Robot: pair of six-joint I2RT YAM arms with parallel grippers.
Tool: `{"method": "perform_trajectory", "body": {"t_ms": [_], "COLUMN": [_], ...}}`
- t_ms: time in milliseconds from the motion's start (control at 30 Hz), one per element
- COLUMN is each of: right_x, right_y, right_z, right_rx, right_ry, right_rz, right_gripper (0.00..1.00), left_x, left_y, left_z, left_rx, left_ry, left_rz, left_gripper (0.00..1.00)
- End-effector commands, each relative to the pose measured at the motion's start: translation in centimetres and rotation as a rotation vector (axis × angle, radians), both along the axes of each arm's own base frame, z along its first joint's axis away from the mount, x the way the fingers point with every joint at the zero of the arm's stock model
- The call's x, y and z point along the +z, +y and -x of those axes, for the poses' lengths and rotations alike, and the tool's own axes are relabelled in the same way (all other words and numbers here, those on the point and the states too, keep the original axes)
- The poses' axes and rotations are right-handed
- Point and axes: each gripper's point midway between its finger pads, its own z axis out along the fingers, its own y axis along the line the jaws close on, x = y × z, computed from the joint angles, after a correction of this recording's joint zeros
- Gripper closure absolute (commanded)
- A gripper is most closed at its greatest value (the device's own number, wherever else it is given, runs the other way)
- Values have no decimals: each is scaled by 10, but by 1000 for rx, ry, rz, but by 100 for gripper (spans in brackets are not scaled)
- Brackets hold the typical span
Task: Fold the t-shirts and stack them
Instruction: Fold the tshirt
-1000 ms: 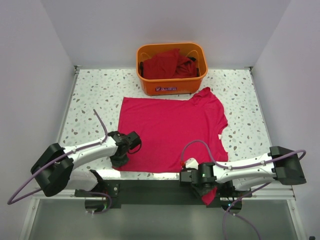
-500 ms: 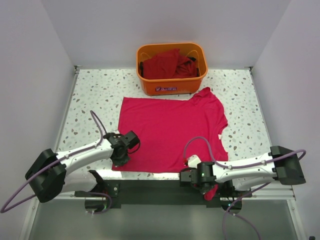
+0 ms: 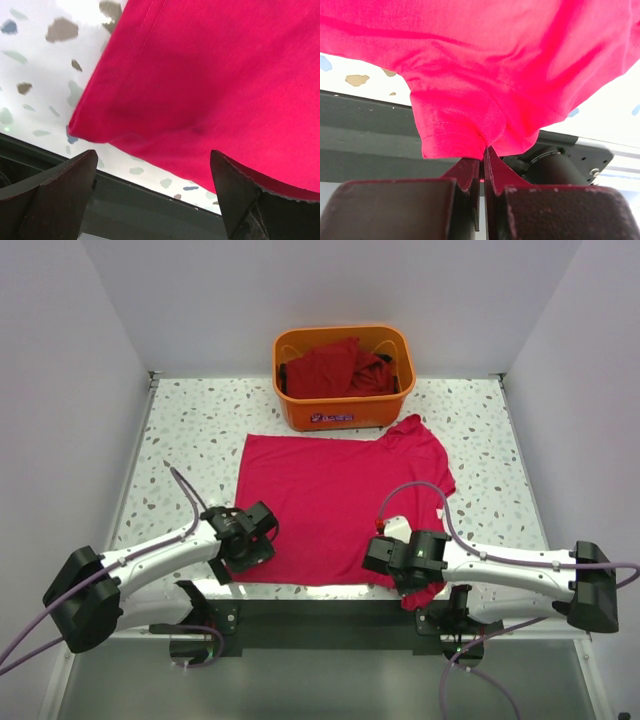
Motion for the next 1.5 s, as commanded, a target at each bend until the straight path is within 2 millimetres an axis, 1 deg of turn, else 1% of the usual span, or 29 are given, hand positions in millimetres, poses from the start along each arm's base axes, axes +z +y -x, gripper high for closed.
{"method": "perform_trajectory", "body": {"t_ms": [0,133,233,333,367,433,467,533,567,633,667,700,733,800,867,900,967,1000,1067,1100,1133,1200,1233,1267,1300,1333,1367,1400,1467], "right_x": [7,-2,-2,-2,-2,-2,-3,-2,-1,-1,1,1,4,7,15,18,26,29,36,40,46,51,53,54,54,55,55,53,60], "right_y": [9,6,7,10,10,9,8,8,7,6,4,2,0,-5,-11,-14,-17,-18,-15,-14,-8,-12,-9,-9,-6,1,3,2,3], "right_z": [-11,-10,-13,-15,-15,-14,-14,-15,-17,-19,-21,-22,-24,-31,-41,-45,-55,-60,-72,-78,-86,-98,-104,-111,-115,-122,-126,-131,-145], "right_rx": [74,102,101,93,89,84,81,76,67,54,44,31,25,-9,-42,-46,-75,-64,-74,-57,-54,-43,-42,-64,-40,-50,-48,-52,-50], "right_ry": [-17,13,11,13,15,19,20,13,12,5,2,-3,-14,-30,-65,-76,-97,-107,-127,-139,-159,-171,-183,-173,-161,-158,-158,-148,-180], "right_rz": [-6,13,-3,-26,-29,-28,-23,-24,-24,-20,-16,-13,-3,5,20,30,39,52,41,45,24,46,39,26,14,-33,-36,-17,-2], "right_gripper": [100,100,100,100,100,100,100,100,100,100,100,100,100,100,100,100,100,100,100,100,100,100,100,100,100,100,100,100,100], "left_x": [-3,-15,-25,-29,-30,-32,-32,-37,-38,-39,-39,-38,-37,-30,-25,-18,-12,-5,0,4,3,5,6,10,13,13,16,26,24], "left_y": [-10,-10,-5,7,10,18,17,15,11,10,10,10,10,5,7,2,4,-2,-5,-7,-6,-10,-10,-11,-12,-11,-11,-17,-17], "left_z": [10,17,20,21,21,25,23,21,18,16,17,15,13,7,2,-4,-10,-19,-32,-39,-45,-59,-64,-76,-81,-88,-93,-105,-116], "left_rx": [111,161,168,197,210,238,238,247,248,242,239,238,232,211,197,177,164,134,124,85,97,57,57,39,31,23,7,-19,-47], "left_ry": [6,19,47,57,59,58,42,29,19,15,19,17,12,-2,-15,-30,-38,-55,-71,-78,-70,-82,-84,-99,-107,-107,-110,-134,-119], "left_rz": [93,98,48,-35,-53,-74,-62,-43,-26,-26,-33,-36,-41,-37,-60,-53,-86,-74,-61,-52,-41,-10,-6,-4,-9,-31,-45,-45,-78], "left_gripper": [0,0,5,19,30,42,50,56,63,73,86,90,98,100,100,100,100,100,100,100,100,100,100,100,100,100,98,95,95]}}
